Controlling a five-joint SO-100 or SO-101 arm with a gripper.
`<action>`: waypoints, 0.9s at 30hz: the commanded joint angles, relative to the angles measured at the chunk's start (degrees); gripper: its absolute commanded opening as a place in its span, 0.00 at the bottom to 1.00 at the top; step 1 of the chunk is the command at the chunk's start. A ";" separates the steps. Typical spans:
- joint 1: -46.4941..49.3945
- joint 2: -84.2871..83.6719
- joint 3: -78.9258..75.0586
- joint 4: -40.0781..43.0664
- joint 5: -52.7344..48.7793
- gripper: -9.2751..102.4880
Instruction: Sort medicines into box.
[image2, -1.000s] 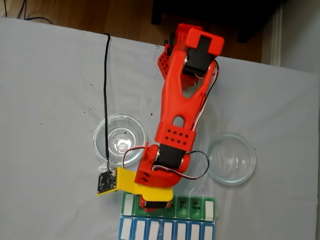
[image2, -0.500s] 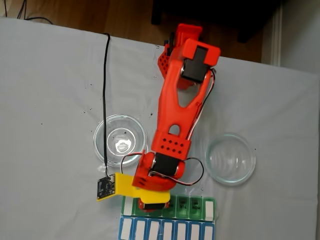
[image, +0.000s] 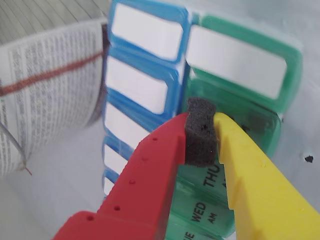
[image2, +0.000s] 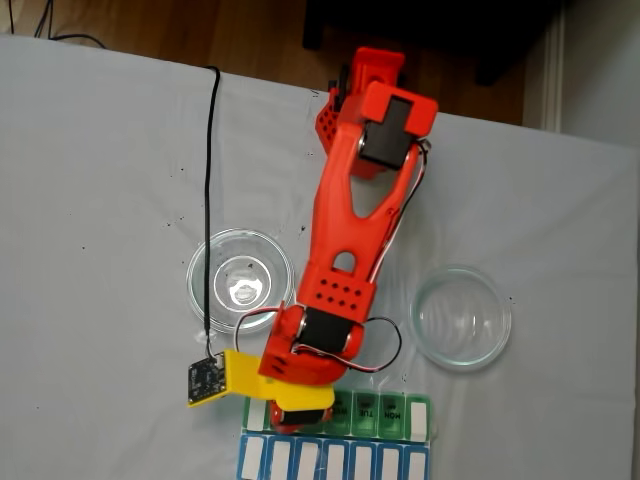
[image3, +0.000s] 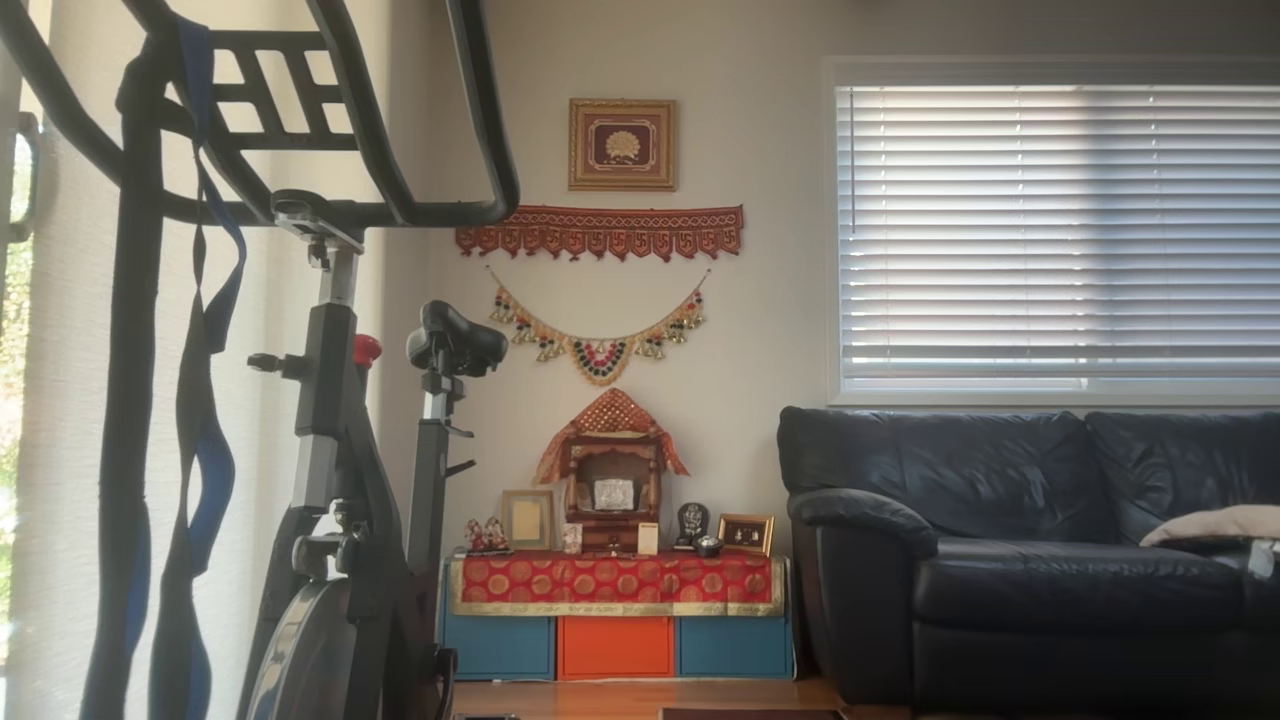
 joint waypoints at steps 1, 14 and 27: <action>0.09 -0.53 -1.23 1.23 -0.88 0.09; -0.53 -1.76 2.81 4.39 -5.89 0.09; -2.55 12.48 5.45 5.54 -4.04 0.09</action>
